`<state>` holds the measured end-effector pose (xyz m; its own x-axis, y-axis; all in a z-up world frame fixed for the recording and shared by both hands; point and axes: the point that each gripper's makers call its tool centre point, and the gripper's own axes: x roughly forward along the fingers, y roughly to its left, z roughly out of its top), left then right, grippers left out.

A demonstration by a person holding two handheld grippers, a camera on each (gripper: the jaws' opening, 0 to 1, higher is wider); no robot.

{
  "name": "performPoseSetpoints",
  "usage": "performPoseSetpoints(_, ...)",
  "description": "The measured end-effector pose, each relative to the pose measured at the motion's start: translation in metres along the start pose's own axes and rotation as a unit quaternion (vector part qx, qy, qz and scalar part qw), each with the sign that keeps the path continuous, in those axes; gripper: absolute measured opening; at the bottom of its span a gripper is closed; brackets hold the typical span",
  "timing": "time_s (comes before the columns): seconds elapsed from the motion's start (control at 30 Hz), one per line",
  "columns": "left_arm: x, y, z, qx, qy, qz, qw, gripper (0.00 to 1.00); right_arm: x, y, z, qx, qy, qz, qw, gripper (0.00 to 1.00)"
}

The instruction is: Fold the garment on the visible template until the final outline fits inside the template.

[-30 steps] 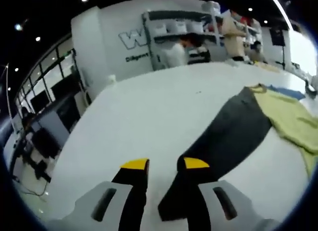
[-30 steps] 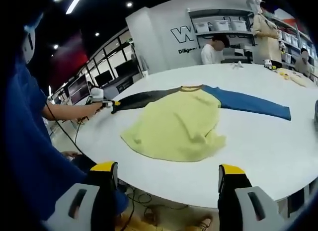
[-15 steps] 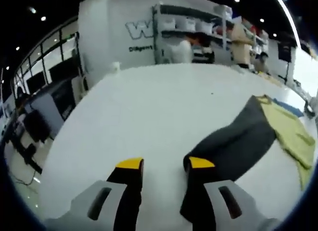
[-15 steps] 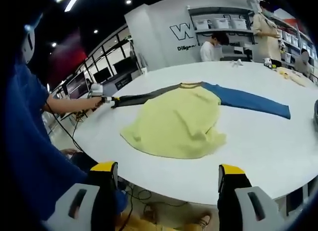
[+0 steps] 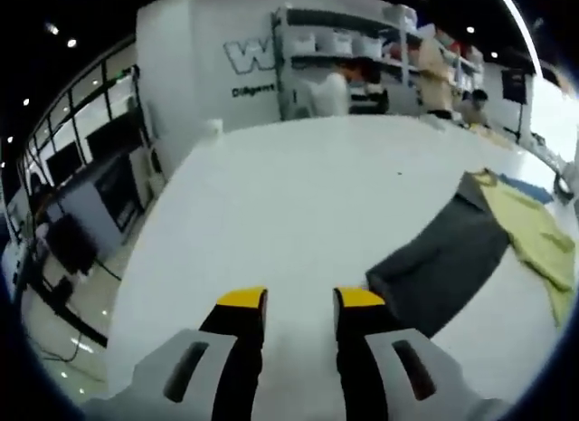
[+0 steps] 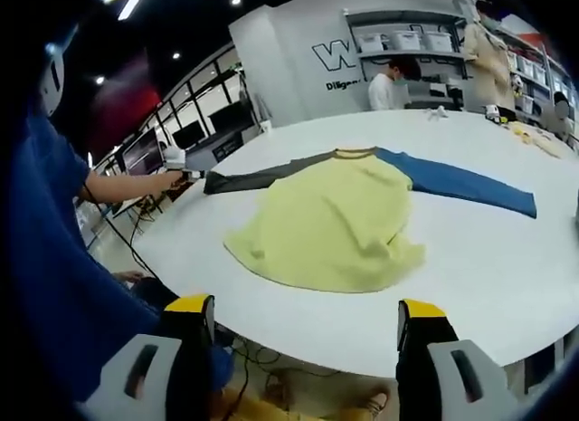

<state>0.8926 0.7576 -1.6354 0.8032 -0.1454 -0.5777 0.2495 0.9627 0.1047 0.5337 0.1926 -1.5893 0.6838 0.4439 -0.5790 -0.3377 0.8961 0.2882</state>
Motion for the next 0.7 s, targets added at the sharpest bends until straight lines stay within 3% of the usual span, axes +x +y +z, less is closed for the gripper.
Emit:
performPoseSetpoints(0.4,-0.016,0.011,0.012,-0.007,-0.026,0.008,0.9996,0.31,0.008,0.004,0.004,-0.003,-0.012,0.01,0.9999,0.81)
performPoseSetpoints(0.57,-0.027,-0.011,0.014,-0.005,-0.045,-0.01,0.9989,0.32,0.011,0.003,0.003,-0.001,-0.019,0.012,0.9997,0.81)
performPoseSetpoints(0.7,-0.048,-0.049,0.009,-0.004,-0.055,-0.044,0.9975,0.33,0.013,-0.001,0.002,0.0,-0.026,0.015,0.9996,0.81)
